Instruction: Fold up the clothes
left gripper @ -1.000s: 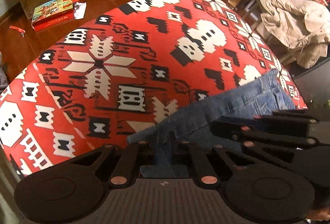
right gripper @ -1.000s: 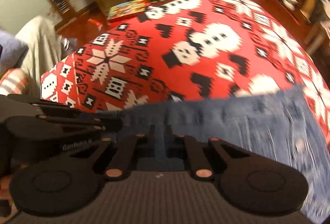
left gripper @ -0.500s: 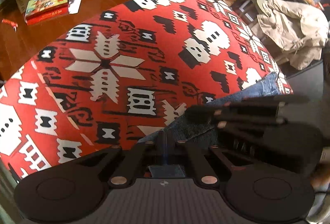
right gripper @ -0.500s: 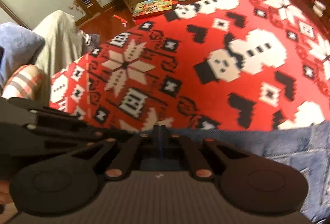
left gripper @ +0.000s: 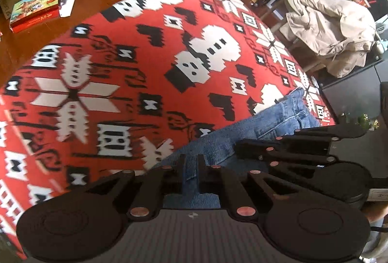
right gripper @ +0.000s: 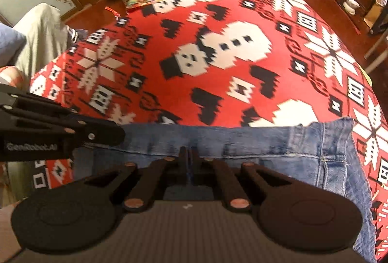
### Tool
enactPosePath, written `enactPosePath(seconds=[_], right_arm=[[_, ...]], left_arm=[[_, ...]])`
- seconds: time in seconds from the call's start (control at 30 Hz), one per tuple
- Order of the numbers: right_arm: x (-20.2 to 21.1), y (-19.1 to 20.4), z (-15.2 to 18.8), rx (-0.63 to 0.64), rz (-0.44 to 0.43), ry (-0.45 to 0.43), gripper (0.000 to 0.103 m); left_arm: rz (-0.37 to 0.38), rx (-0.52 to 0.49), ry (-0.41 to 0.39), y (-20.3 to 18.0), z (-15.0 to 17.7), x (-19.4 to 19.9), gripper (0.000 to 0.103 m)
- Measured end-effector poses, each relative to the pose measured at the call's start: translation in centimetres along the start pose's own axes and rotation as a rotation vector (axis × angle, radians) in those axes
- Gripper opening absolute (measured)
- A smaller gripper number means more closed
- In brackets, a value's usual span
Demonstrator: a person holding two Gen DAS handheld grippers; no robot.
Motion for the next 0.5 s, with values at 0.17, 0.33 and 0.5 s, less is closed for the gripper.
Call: enactPosePath(seconds=[0.17, 0.33, 0.5], right_arm=[[-0.6, -1.2, -0.8, -0.017, 0.028, -0.045, 0.0], [0.2, -3.0, -1.0, -0.047, 0.05, -0.058, 0.003], [1.5, -4.3, 0.0, -0.024, 0.035, -0.027, 0.003]], left_arm=[[-0.017, -0.007, 0.001, 0.4, 0.1, -0.4, 0.003], [-0.009, -0.021, 0.014, -0.5, -0.5, -0.1, 0.005], [0.054, -0.023, 0.04, -2.3, -1.1, -1.3, 0.005]])
Point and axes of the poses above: each gripper's, at about its wrist camera, not at the fingertips, and x roughly against the way its jaws point, y to its left, z to its underside, the point moved 3 cm from there along -x, roughly the way its jaws point, and after that the axes turned 5 degrees about z, right-handed, at the moved point
